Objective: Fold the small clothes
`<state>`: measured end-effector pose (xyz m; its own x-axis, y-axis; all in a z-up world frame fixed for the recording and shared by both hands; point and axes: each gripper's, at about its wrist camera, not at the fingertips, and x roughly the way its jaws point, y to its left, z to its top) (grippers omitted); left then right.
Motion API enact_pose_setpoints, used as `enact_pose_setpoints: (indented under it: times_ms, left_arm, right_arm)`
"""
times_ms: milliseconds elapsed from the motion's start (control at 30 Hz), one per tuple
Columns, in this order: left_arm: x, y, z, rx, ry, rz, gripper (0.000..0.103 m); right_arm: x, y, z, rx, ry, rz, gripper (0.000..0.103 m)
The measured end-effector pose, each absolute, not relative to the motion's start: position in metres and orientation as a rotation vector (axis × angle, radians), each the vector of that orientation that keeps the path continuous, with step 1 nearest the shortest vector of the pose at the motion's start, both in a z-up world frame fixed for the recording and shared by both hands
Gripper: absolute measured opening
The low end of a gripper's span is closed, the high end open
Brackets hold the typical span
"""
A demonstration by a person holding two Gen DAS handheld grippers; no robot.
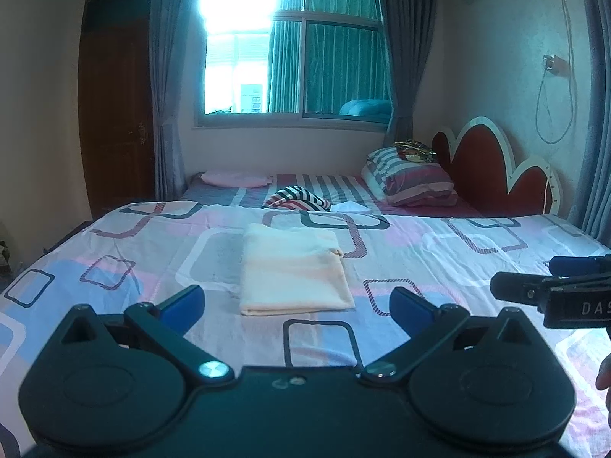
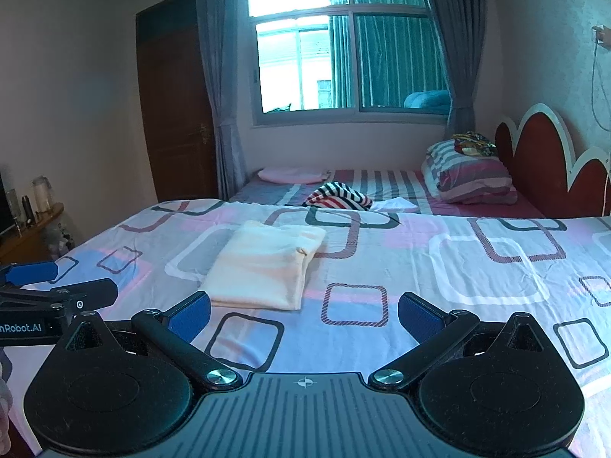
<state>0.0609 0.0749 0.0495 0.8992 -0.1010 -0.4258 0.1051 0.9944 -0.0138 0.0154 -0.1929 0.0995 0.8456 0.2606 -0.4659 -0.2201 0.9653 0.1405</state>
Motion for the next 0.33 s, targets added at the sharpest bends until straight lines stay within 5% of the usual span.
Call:
enact_pose_setpoints:
  times_ms: [333]
  left_arm:
    - [0.0588, 0.0743, 0.0520, 0.026, 0.414, -0.088, 0.100]
  right_arm:
    - [0.0149, -0.1932, 0.1002, 0.083, 0.500, 0.257, 0.103]
